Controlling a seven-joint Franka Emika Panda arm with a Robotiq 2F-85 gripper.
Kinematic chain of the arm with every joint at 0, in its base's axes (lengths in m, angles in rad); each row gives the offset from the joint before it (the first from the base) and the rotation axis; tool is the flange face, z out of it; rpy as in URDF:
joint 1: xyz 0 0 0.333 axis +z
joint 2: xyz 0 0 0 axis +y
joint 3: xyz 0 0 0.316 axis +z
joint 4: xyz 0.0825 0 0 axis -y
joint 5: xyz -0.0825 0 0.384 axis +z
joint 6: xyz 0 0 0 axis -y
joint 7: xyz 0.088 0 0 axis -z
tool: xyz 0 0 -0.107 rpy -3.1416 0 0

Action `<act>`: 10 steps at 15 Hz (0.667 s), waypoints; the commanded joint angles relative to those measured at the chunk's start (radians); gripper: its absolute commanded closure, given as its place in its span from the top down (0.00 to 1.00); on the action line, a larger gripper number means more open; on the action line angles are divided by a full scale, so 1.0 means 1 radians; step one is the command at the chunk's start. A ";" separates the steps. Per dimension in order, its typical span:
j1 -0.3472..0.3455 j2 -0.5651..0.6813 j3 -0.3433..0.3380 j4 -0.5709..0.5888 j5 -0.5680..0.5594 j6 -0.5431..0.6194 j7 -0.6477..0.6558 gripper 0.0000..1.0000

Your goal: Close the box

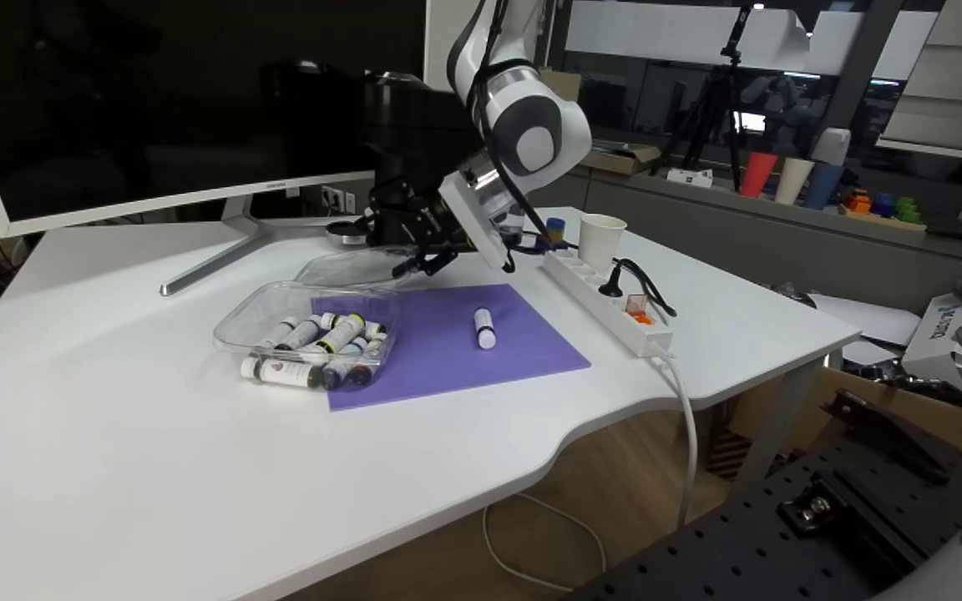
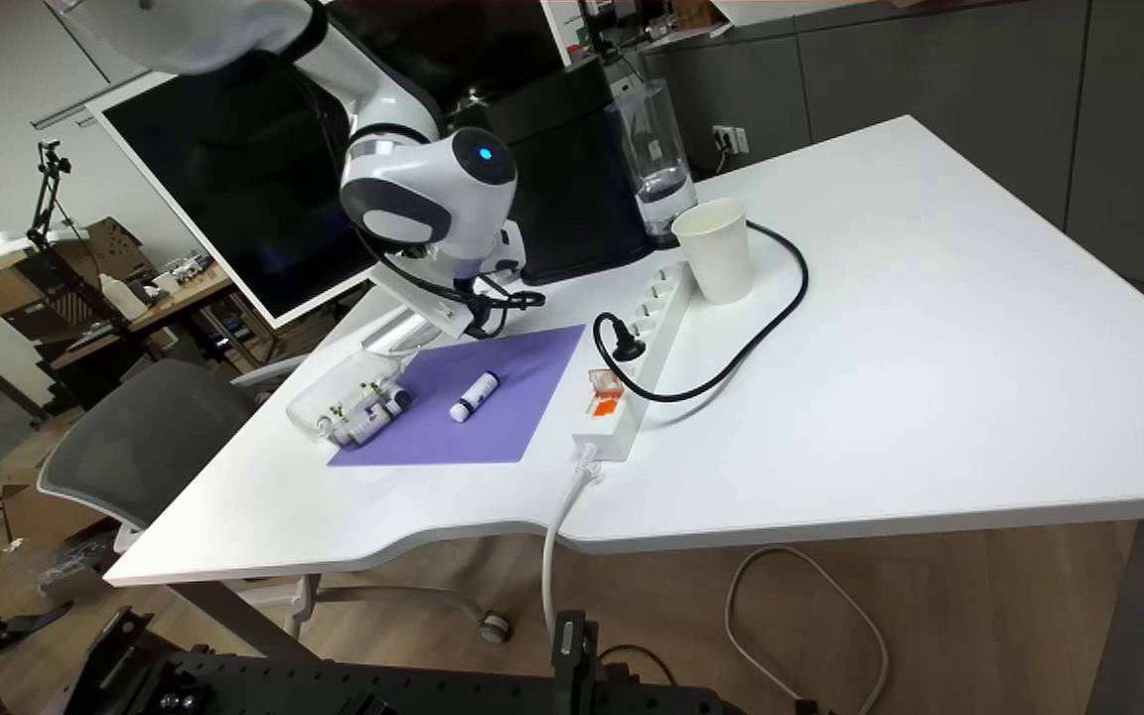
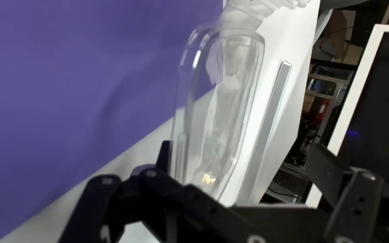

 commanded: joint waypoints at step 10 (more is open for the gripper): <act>0.119 -0.239 -0.064 -0.183 0.003 -0.052 -0.415 1.00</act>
